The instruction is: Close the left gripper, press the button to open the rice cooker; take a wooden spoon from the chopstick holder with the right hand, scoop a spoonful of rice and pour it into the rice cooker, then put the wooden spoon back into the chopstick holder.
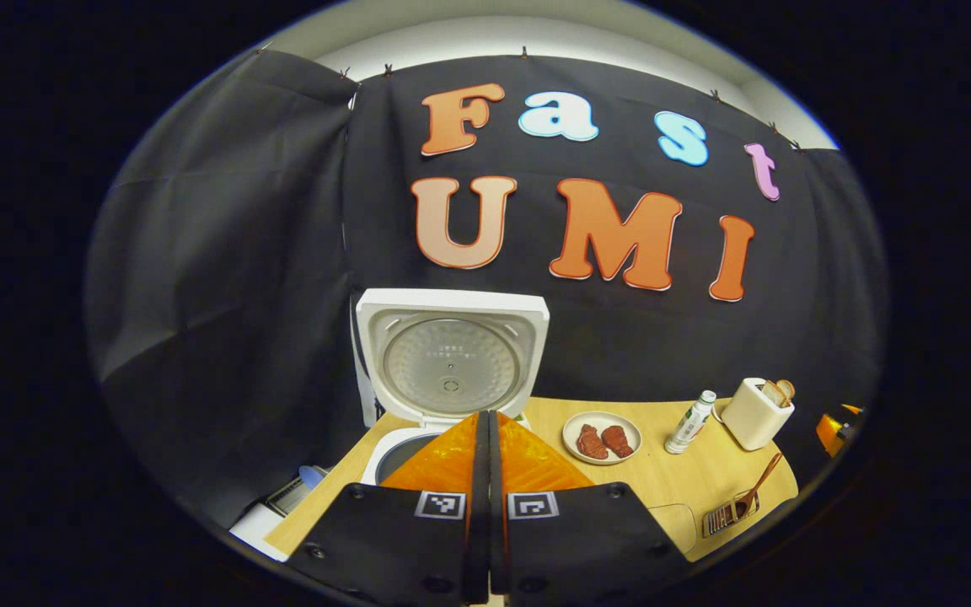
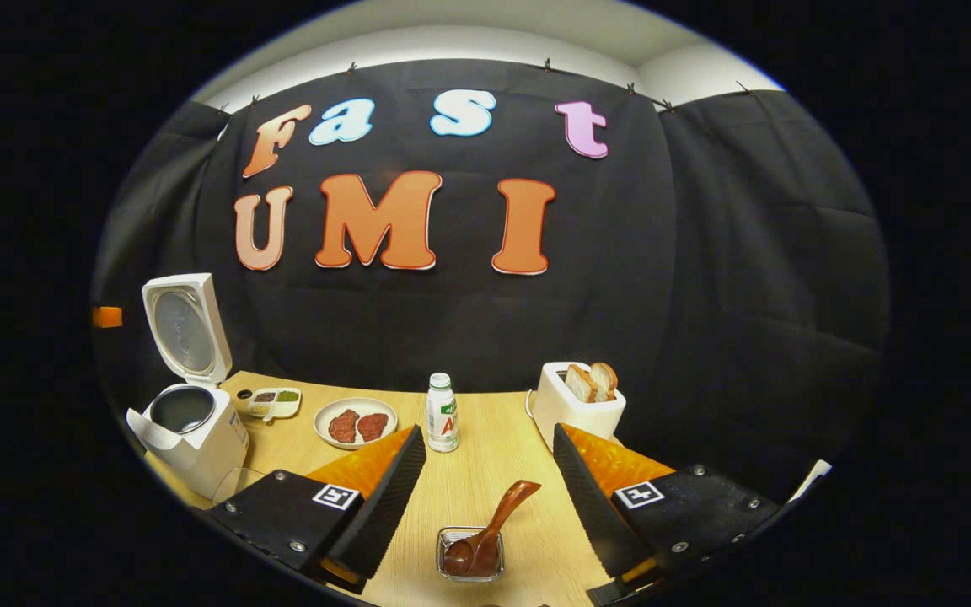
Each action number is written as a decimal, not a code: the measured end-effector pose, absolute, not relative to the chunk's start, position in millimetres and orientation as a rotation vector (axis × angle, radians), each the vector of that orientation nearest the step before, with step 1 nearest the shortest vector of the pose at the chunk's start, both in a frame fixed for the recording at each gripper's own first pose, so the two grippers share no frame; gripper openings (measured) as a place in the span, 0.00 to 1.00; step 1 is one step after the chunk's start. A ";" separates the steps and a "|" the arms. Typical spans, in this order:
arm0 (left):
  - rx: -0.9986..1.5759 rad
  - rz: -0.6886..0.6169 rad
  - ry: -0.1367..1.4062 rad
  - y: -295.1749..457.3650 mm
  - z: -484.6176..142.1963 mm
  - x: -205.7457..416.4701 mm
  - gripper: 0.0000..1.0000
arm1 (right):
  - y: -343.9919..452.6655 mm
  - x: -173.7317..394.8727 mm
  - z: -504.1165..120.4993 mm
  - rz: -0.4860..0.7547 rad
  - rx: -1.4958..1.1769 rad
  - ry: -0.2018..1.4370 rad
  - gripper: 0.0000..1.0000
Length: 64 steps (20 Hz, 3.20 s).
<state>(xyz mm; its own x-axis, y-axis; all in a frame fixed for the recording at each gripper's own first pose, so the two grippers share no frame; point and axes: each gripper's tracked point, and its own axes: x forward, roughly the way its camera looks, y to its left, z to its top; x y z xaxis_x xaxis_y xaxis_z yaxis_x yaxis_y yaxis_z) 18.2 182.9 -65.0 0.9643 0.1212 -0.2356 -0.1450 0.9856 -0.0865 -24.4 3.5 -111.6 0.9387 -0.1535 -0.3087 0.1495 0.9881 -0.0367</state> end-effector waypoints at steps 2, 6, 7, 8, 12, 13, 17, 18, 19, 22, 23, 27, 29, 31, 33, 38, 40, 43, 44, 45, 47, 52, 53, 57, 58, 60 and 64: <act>-0.070 0.146 0.193 175.2 -55.7 10.1 0.05 | 1.3 -18.7 -132.5 -0.147 0.009 0.380 0.95; -0.083 0.137 0.219 148.4 -61.8 -3.1 0.05 | -9.3 -9.9 -176.6 -0.131 0.064 0.509 0.95; -0.086 0.139 0.227 143.8 -64.2 -4.0 0.06 | -12.0 -7.0 -189.9 -0.127 0.078 0.547 0.95; -0.082 0.138 0.235 136.9 -68.1 -9.4 0.07 | -15.2 -5.0 -202.3 -0.126 0.099 0.589 0.95; -0.039 0.122 0.247 111.5 -70.6 -23.2 0.34 | -19.6 -1.1 -250.1 -0.125 0.203 0.744 0.94; -0.043 0.112 0.245 105.3 -69.5 -24.3 0.50 | -22.9 -0.6 -258.7 -0.122 0.219 0.768 0.94; -0.040 0.134 0.267 92.1 -77.2 -34.0 0.59 | -25.3 7.0 -289.8 -0.101 0.280 0.853 0.88; -0.037 0.136 0.272 89.7 -79.0 -36.6 0.60 | -24.8 9.4 -296.0 -0.095 0.305 0.871 0.83; -0.032 0.139 0.276 87.7 -80.7 -38.9 0.59 | -23.3 11.6 -300.4 -0.090 0.326 0.883 0.80; -0.006 0.149 0.282 84.6 -82.6 -43.1 0.60 | -13.9 15.2 -312.8 -0.074 0.391 0.924 0.59; 0.000 0.150 0.282 83.3 -83.2 -43.3 0.60 | -10.6 12.9 -320.4 -0.075 0.408 0.956 0.53; 0.010 0.125 0.286 76.2 -87.7 -37.7 0.59 | -3.6 6.6 -326.7 -0.122 0.480 0.972 0.21; 0.016 0.106 0.288 74.4 -91.2 -32.6 0.58 | -4.4 0.0 -322.6 -0.142 0.490 0.932 0.19; 0.018 0.089 0.289 74.6 -92.8 -26.4 0.59 | -8.6 -6.8 -316.5 -0.166 0.506 0.888 0.19; 0.017 0.066 0.289 72.1 -93.7 -19.3 0.60 | -9.9 -14.5 -307.7 -0.179 0.516 0.839 0.16; 0.021 0.006 0.276 69.9 -95.5 -8.4 0.58 | -13.5 -19.2 -267.1 -0.219 0.508 0.707 0.12; 0.019 -0.017 0.270 70.7 -96.4 -3.4 0.59 | -12.8 -20.2 -248.4 -0.242 0.494 0.667 0.11; 0.016 -0.041 0.258 74.5 -95.8 2.0 0.59 | -7.2 -25.2 -221.2 -0.245 0.469 0.613 0.12; 0.014 -0.048 0.254 77.3 -97.9 3.3 0.60 | -5.2 -27.6 -211.2 -0.240 0.448 0.592 0.12; 0.008 -0.053 0.250 79.0 -98.2 4.7 0.59 | -1.4 -29.6 -201.2 -0.233 0.431 0.573 0.12; -0.005 -0.063 0.252 83.3 -100.7 6.7 0.58 | 17.6 -30.3 -178.2 -0.188 0.446 0.536 0.12; -0.024 -0.061 0.255 105.9 -107.1 12.7 0.59 | 71.0 -30.4 -154.3 -0.090 0.443 0.508 0.11; -0.024 -0.058 0.254 112.2 -108.9 13.3 0.61 | 84.6 -29.5 -151.7 -0.068 0.434 0.512 0.11; -0.017 -0.030 0.255 139.8 -114.4 12.0 0.93 | 144.2 -20.8 -150.0 0.024 0.372 0.519 0.11; -0.015 -0.021 0.254 148.1 -114.9 11.0 0.93 | 157.9 -19.7 -152.4 0.043 0.345 0.521 0.11; -0.019 0.000 0.253 166.4 -116.4 9.9 0.93 | 181.2 -16.8 -162.9 0.068 0.271 0.531 0.12; -0.041 0.051 0.256 206.3 -119.4 6.4 0.93 | 210.7 -12.6 -188.6 0.078 0.057 0.529 0.12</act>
<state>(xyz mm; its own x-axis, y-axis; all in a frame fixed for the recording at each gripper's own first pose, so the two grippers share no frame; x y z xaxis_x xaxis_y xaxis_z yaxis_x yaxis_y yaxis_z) 6.4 206.3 -119.4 0.9660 0.0456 -0.2544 -0.0560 0.9979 -0.0339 -12.6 210.7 -188.6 0.8604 0.0895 -0.5017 -0.0600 0.9954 0.0747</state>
